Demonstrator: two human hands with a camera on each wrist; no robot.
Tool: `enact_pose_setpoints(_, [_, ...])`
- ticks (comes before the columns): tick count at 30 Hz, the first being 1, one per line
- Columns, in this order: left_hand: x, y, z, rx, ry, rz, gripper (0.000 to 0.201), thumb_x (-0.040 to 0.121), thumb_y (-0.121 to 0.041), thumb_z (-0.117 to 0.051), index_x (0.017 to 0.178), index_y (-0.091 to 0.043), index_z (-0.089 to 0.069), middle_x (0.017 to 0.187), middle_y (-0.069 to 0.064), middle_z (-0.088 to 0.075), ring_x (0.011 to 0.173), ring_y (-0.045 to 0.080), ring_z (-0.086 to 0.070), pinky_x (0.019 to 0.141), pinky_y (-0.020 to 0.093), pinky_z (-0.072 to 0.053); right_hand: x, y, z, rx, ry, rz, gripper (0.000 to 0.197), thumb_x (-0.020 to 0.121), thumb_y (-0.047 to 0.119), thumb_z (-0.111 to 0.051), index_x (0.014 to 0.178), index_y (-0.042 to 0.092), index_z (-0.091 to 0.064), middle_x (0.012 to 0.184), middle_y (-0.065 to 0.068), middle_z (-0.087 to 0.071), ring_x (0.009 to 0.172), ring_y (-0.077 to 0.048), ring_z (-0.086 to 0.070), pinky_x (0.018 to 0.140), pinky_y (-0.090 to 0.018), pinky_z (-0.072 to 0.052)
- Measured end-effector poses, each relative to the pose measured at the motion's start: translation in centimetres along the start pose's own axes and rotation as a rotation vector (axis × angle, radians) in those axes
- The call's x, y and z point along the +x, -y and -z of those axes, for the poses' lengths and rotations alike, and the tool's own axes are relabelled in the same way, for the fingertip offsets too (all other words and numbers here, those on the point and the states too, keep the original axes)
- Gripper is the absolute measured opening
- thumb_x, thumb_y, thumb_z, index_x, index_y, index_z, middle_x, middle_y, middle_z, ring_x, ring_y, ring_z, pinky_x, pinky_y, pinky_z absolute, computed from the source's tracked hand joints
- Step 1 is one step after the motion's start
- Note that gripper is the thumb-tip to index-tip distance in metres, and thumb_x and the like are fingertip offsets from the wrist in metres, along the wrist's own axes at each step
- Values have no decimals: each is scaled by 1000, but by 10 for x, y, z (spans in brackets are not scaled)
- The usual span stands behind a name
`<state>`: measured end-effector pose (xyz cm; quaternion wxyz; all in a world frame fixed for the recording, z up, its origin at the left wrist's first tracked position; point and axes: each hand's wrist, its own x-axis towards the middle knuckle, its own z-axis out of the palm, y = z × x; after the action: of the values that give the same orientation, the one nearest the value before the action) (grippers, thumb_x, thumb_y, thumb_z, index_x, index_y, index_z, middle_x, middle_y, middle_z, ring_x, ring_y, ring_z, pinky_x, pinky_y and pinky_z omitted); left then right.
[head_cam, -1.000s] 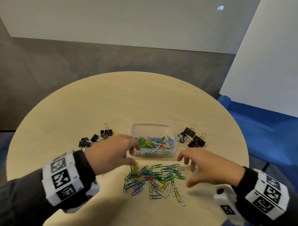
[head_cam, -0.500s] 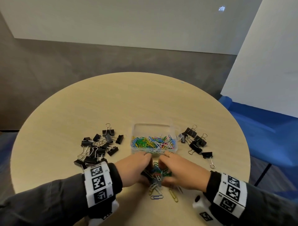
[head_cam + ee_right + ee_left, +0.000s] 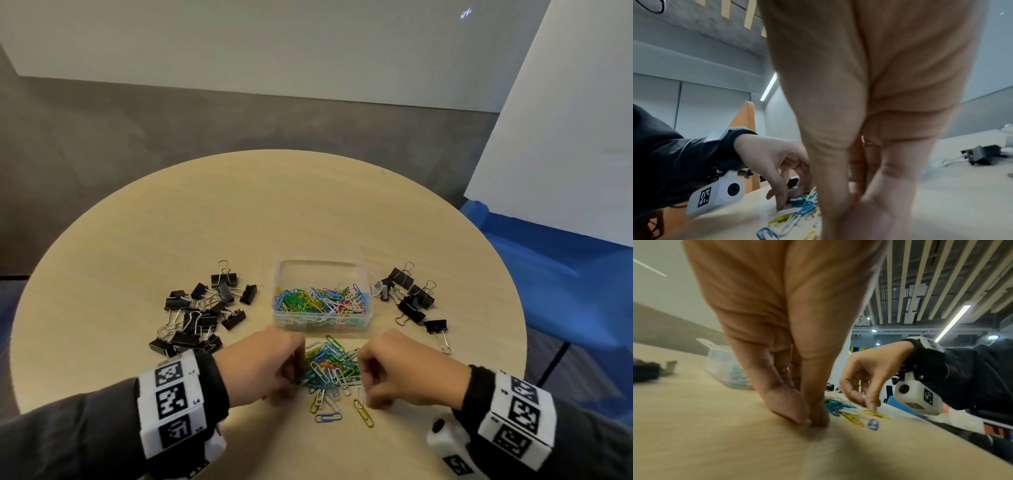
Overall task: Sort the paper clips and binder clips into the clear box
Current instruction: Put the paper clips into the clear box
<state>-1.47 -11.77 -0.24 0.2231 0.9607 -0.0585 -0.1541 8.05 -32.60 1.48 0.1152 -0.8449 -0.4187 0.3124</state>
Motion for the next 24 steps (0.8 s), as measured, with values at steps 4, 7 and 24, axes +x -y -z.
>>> enact_pose_setpoints(4, [6,-13,0,-4,-71,-15,27,83,-23,-70,104,-12,-56,101,3,-63,85,17,-58,60,12,-42,9,5,3,-35,-160,42,19,76,22,-78,73,17,-60,70,7,-61,63,-9,-57,60,-22,-48])
enact_pose_setpoints(7, [-3,-19,-2,38,-140,-29,63,72,-53,-74,118,-20,-47,115,-5,-47,98,13,-49,85,29,-46,4,4,4,-171,-213,15,48,69,49,-78,100,20,-56,99,4,-57,78,-10,-50,63,-19,-41])
enact_pose_setpoints(24, [23,-35,-9,262,-110,3,36,86,-12,-62,119,-10,-49,120,10,-47,103,28,-52,86,36,-43,26,5,-11,-174,-249,141,40,77,26,-73,115,20,-61,117,1,-61,105,-18,-58,87,-25,-46])
